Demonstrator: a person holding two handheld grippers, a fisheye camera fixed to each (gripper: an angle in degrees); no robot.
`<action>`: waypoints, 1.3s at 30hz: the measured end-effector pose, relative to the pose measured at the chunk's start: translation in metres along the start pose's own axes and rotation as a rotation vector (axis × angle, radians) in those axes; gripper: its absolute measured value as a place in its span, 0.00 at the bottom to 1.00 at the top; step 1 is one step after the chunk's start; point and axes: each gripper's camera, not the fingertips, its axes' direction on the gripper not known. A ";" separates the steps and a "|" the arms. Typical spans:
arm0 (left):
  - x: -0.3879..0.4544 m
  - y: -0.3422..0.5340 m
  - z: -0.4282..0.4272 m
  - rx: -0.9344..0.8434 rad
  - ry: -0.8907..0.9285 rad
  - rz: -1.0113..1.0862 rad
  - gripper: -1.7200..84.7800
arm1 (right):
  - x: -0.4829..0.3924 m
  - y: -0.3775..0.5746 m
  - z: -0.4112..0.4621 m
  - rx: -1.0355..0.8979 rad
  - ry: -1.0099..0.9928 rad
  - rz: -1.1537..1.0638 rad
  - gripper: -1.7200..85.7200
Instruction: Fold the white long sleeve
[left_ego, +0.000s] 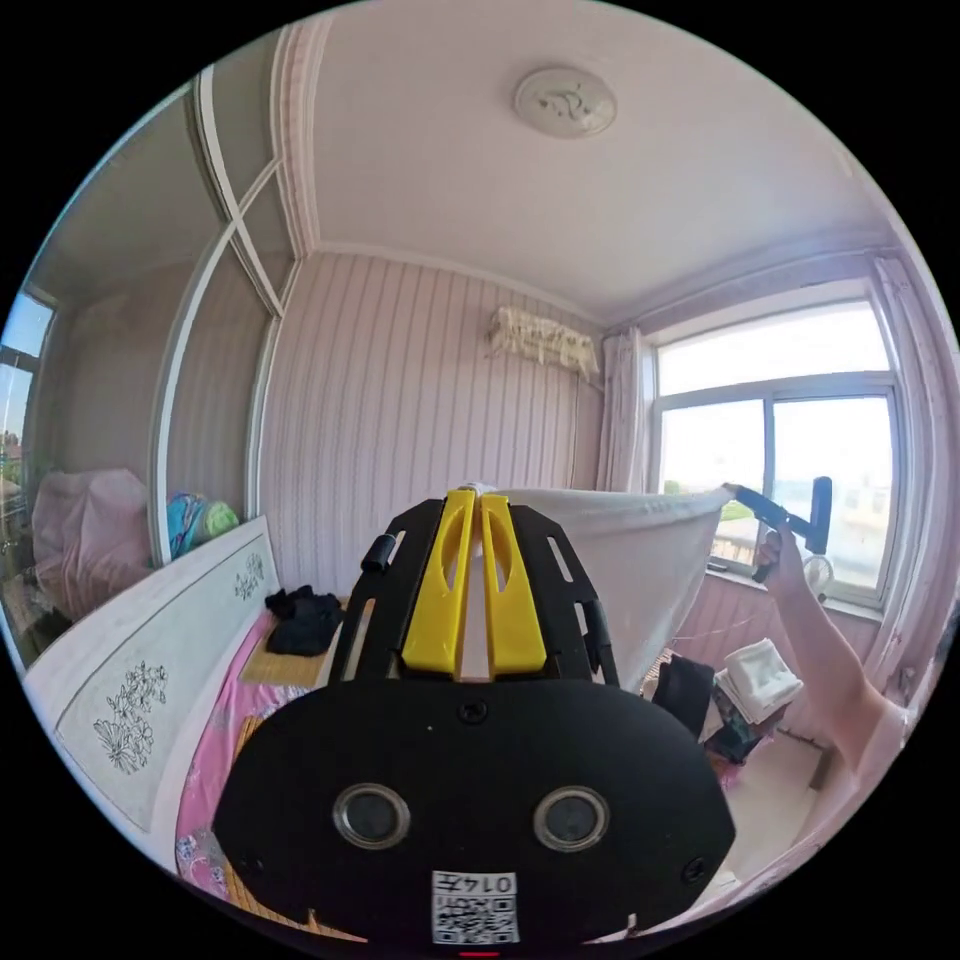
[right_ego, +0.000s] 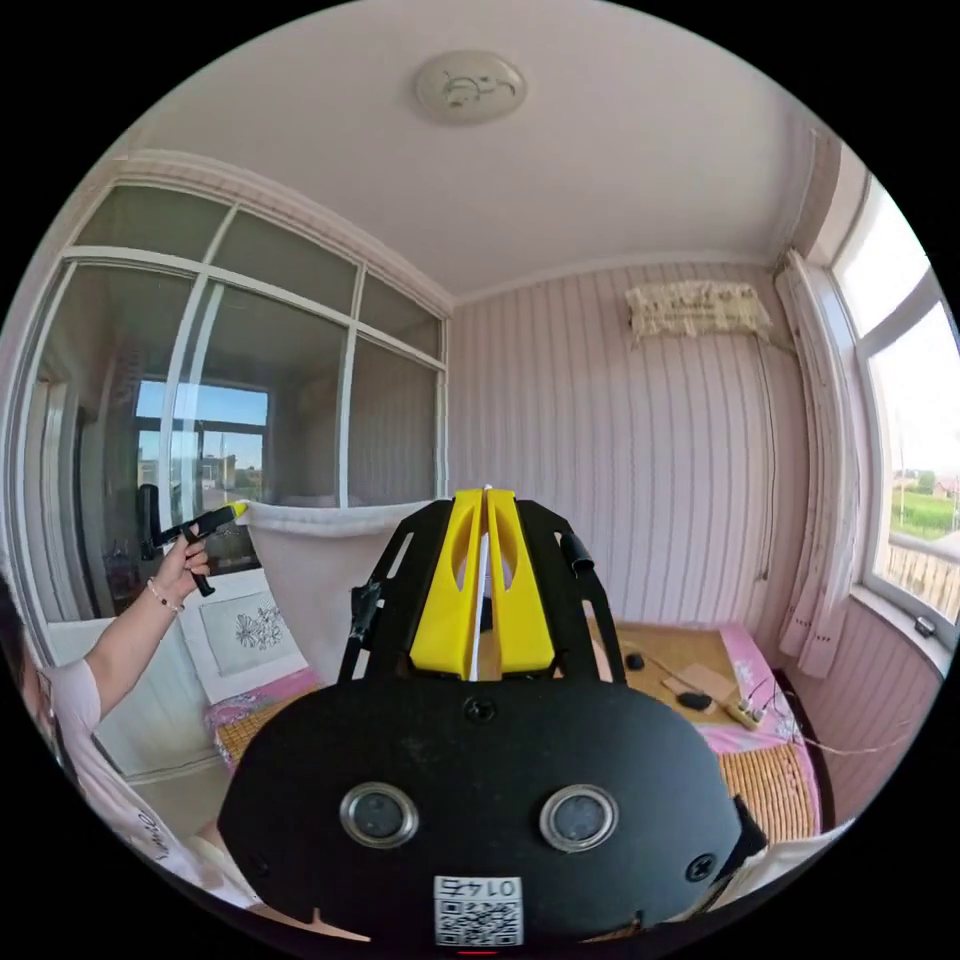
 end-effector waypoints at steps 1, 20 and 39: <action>-0.002 0.011 0.001 -0.014 0.013 0.014 0.01 | 0.002 0.010 0.000 -0.002 -0.009 -0.022 0.02; -0.170 0.725 0.051 -1.122 0.093 -0.449 0.01 | 0.096 0.640 0.056 -1.120 -0.135 0.578 0.02; -0.208 0.882 -0.158 -1.272 0.016 -0.250 0.09 | 0.056 0.699 0.002 -1.587 -0.067 0.247 0.02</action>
